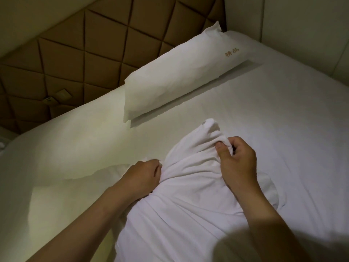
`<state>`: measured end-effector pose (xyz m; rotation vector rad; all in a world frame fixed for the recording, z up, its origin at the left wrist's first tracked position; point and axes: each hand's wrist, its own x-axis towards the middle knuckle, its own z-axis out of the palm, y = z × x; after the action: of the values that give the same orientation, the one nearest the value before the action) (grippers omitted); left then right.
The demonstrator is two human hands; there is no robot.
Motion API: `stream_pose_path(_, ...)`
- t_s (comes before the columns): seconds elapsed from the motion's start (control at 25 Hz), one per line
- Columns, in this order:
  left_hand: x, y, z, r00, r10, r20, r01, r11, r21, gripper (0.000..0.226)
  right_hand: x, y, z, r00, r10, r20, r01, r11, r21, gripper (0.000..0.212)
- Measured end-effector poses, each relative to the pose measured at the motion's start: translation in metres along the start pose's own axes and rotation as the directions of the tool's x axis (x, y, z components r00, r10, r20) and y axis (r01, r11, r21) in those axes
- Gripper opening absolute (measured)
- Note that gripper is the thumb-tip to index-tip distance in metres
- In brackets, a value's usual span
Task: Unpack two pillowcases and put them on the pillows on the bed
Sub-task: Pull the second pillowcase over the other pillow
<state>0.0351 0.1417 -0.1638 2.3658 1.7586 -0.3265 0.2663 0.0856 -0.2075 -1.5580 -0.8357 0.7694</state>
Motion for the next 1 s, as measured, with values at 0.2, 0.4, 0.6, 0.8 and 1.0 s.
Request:
stream_pose_path(0.2,0.029,0.016,-0.027,0.916,0.385,-0.117,-0.392,0.918,-0.052,0.027,-0.002,0.002,0.003,0.991,-0.058,0.120,0.060,0.998,-0.012,0.019)
stream_pose_path(0.4,0.047,0.069,-0.063,0.978,0.207,0.016,-0.127,0.658,-0.742,0.045,0.002,0.005,0.000,0.990,-0.009,0.144,0.011,1.000,-0.014,0.022)
stream_pose_path(0.6,0.050,0.097,-0.065,0.945,0.323,-0.058,-0.288,0.732,-0.618,0.026,0.005,0.006,0.000,0.990,0.021,0.143,-0.025,0.999,0.032,0.019)
stream_pose_path(0.8,0.047,0.076,-0.041,0.965,0.105,0.239,0.117,0.644,-0.756,0.028,0.004,0.006,0.003,0.993,0.064,0.098,-0.071,0.995,0.064,0.024)
stream_pose_path(1.0,0.050,0.080,-0.040,0.984,-0.075,0.163,0.178,0.546,-0.819,0.026,-0.003,-0.001,0.004,0.992,-0.086,-0.090,0.080,0.995,-0.064,0.015)
